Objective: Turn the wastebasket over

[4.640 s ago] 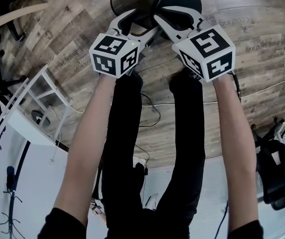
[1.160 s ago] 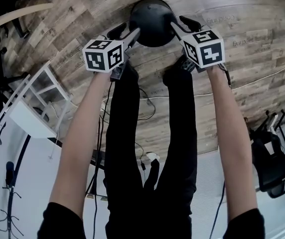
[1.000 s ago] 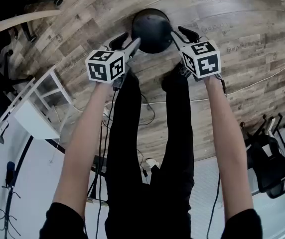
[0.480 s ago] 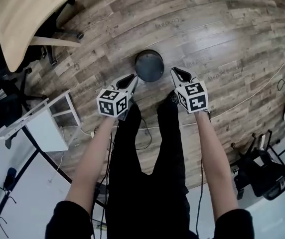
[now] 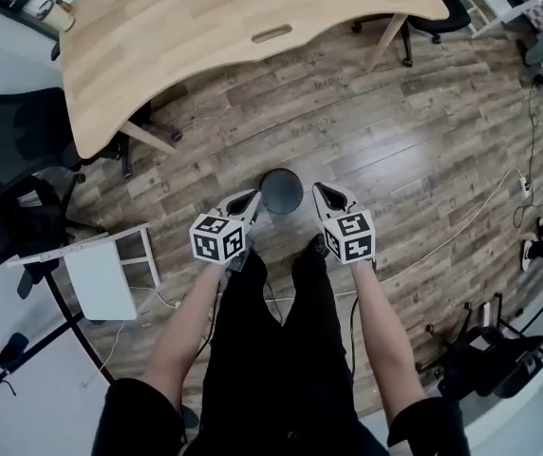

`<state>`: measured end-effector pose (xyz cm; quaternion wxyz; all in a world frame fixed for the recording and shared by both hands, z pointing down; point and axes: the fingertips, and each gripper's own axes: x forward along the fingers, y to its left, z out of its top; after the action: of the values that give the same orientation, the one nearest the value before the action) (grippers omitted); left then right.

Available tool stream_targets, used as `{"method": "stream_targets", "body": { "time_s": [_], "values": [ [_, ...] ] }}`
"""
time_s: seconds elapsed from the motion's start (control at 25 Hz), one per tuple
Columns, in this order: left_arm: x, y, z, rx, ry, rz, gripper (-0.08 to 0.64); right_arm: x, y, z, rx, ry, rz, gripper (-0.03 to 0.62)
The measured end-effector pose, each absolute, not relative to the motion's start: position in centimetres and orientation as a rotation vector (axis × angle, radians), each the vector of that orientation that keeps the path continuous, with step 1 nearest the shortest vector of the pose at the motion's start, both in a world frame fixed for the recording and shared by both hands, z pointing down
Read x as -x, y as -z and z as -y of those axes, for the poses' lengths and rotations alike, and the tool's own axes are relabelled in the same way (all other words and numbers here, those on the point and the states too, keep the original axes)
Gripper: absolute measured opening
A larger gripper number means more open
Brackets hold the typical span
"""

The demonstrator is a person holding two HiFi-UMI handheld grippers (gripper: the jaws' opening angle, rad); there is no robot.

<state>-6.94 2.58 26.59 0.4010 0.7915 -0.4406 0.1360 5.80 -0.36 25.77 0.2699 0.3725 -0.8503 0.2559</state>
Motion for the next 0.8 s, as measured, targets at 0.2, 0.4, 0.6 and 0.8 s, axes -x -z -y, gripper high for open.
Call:
{"method": "stream_targets", "body": {
  "time_s": [0.2, 0.4, 0.6, 0.8],
  "values": [
    [8.2, -18.4, -2.9, -2.095, -0.247, 1.167, 0.015, -5.0, -17.4, 0.3, -1.055, -0.569, 2.420, 0.032],
    [9.1, -11.1, -0.7, -2.203, -0.112, 1.174, 0.015, -5.1, -10.6, 1.8, -1.166, -0.490, 2.509, 0.032],
    [9.5, -6.1, 1.2, -2.324, -0.133, 1.228, 0.015, -4.4, -5.7, 1.9, -1.232, -0.434, 2.571, 0.032],
    [9.7, -1.9, 2.8, -2.392, -0.082, 1.258, 0.014, -3.7, -0.9, 2.8, -1.284, -0.364, 2.648, 0.032]
  ]
}}
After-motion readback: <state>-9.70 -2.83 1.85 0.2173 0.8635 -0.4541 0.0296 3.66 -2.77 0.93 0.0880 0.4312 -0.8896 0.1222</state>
